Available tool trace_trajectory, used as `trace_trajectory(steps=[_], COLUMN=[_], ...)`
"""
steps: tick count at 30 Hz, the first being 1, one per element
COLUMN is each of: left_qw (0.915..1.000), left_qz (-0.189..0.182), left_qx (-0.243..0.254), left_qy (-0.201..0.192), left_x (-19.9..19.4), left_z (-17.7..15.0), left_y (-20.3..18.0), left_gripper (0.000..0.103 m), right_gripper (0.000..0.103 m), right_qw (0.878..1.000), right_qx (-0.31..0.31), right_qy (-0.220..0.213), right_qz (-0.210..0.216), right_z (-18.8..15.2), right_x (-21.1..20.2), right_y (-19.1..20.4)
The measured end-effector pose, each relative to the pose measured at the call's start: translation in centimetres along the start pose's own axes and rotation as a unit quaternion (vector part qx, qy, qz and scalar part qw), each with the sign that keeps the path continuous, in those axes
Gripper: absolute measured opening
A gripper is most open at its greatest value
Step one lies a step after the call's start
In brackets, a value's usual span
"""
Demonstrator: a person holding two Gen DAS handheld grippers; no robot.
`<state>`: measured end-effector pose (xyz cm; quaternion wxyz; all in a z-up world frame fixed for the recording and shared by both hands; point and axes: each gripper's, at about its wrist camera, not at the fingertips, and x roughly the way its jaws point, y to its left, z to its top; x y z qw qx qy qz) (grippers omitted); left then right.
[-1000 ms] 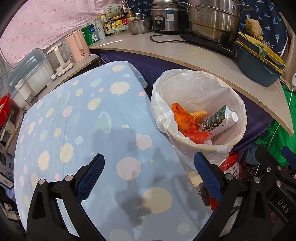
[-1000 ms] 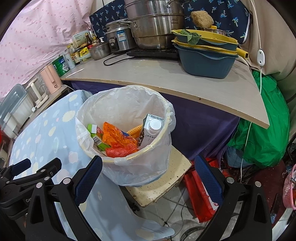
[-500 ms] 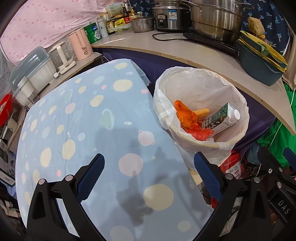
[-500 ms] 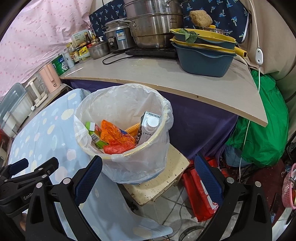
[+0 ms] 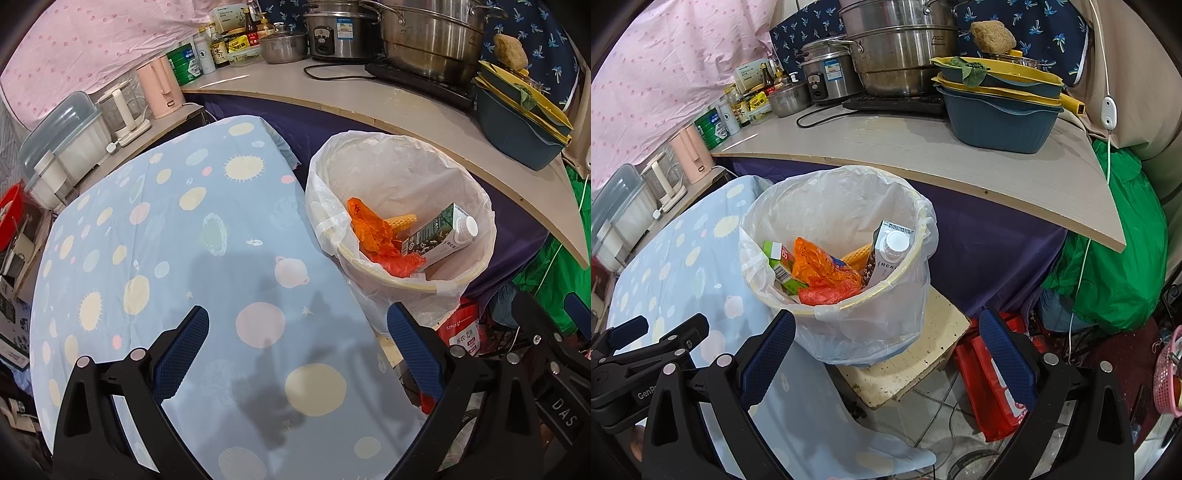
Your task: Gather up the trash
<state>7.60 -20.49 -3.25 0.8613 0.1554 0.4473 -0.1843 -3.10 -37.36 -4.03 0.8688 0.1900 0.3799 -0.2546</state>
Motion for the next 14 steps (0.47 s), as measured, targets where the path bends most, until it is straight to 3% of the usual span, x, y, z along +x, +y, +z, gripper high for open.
trace_trajectory(steps=[14], left_qw=[1.0000], left_qz=[-0.005], left_qx=[0.008], left_qy=[-0.003], left_x=[-0.06], left_z=[0.05], left_y=[-0.15], left_gripper=[0.093], right_gripper=[0.096], right_qw=[1.000], right_qx=[-0.002], right_qy=[0.000], right_qz=[0.000], right_z=[-0.06], right_x=[-0.03], right_y=[0.18])
